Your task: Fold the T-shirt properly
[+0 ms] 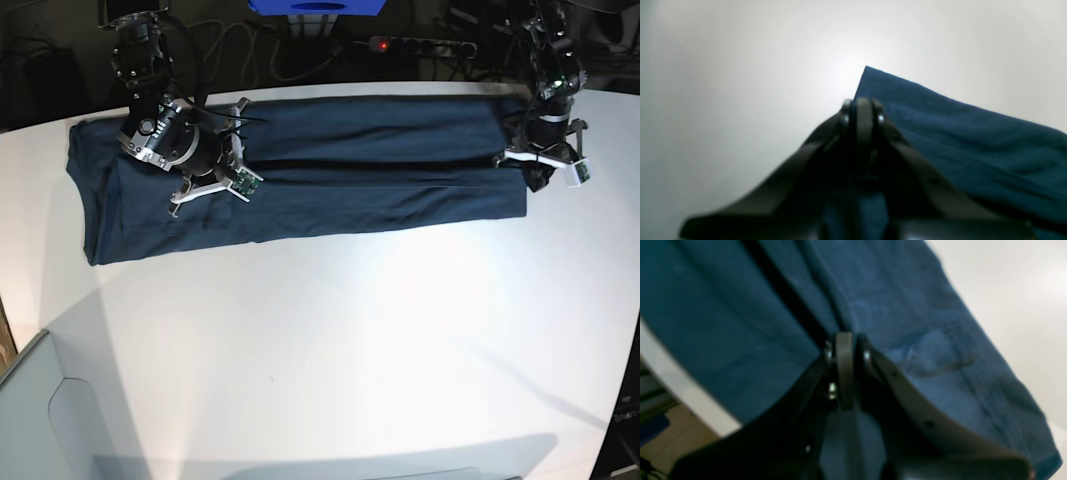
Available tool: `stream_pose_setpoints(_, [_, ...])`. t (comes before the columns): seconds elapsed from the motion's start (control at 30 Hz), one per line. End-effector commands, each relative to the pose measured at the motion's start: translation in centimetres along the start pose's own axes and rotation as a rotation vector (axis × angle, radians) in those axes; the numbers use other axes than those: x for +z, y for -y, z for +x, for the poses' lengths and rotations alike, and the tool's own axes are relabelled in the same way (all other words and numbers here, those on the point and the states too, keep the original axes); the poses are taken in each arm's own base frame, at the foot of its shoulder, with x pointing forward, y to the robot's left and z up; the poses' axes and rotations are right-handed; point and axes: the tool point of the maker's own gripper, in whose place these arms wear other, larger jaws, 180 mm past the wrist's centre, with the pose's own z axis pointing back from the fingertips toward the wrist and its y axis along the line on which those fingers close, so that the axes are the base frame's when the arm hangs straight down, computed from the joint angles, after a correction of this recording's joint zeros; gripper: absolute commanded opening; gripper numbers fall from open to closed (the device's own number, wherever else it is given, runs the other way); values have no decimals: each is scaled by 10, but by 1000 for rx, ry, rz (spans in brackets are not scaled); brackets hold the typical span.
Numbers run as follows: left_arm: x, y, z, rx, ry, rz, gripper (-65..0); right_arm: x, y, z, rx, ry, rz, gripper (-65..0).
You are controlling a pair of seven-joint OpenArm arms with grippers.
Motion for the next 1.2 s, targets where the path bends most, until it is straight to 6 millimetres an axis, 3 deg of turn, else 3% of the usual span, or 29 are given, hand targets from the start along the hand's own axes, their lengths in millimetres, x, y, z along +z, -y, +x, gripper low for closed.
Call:
stream_pose_setpoints(0.0, [1,-1,15,-12,49,0,-650,6,0,11,23,43,-1,-649])
stream_pose_setpoints(0.33, [3,-1,16,-15,52,-1,-650,9,-18,-2,9,17,32,-649])
stream_pose_setpoints(0.67, [4,-1,17,-16,55,1,-650,-1,-6,1,11,11,26,-646])
stream_pose_setpoints(0.73, [4,-2,16,-16,53,2,-650,0,-5,0,14,9,24,-615])
stream_pose_setpoints(0.9, [3,-2,16,-15,52,2,-650,2,-5,1,18,11,22,-463])
stream_pose_setpoints(1.03, [4,-3,14,-15,45,3,-650,14,-3,11,35,46,-9,-352])
stream_pose_setpoints(1.17, [8,-6,6,-22,23,9,-650,31,17,16,27,66,-89,-302])
